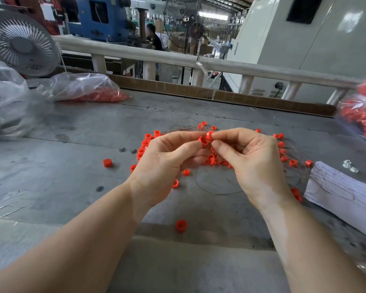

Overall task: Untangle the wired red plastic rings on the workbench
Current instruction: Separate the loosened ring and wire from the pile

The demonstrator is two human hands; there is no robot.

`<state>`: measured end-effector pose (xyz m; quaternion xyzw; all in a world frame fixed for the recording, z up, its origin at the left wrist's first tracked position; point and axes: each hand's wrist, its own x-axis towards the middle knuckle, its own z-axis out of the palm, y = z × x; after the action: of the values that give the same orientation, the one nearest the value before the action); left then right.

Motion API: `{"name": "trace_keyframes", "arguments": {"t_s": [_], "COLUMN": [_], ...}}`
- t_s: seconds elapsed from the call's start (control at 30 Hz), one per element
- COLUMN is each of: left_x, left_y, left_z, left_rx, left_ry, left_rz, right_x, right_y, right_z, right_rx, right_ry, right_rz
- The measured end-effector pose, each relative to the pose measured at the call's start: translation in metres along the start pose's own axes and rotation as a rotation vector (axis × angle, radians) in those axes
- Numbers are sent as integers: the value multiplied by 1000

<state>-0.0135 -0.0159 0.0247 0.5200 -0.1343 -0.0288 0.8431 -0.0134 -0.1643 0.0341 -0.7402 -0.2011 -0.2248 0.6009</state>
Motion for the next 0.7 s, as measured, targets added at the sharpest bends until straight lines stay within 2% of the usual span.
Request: {"name": "trace_keyframes", "arguments": {"t_s": [0.27, 0.37, 0.57, 0.7], "left_x": [1, 1, 1, 2], "left_y": [-1, 0, 0, 0], "left_z": [0, 1, -1, -1], "left_rx": [10, 16, -2, -6], "left_ry": [-11, -28, -4, -4], "left_rz": [4, 4, -11, -13], "right_x": [0, 0, 3, 4], "right_y": [0, 0, -4, -5], "right_z": [0, 1, -2, -3], "right_rx": [-21, -6, 501, 648], "right_ry": [4, 12, 3, 0], "right_rz": [7, 77, 401, 535]}}
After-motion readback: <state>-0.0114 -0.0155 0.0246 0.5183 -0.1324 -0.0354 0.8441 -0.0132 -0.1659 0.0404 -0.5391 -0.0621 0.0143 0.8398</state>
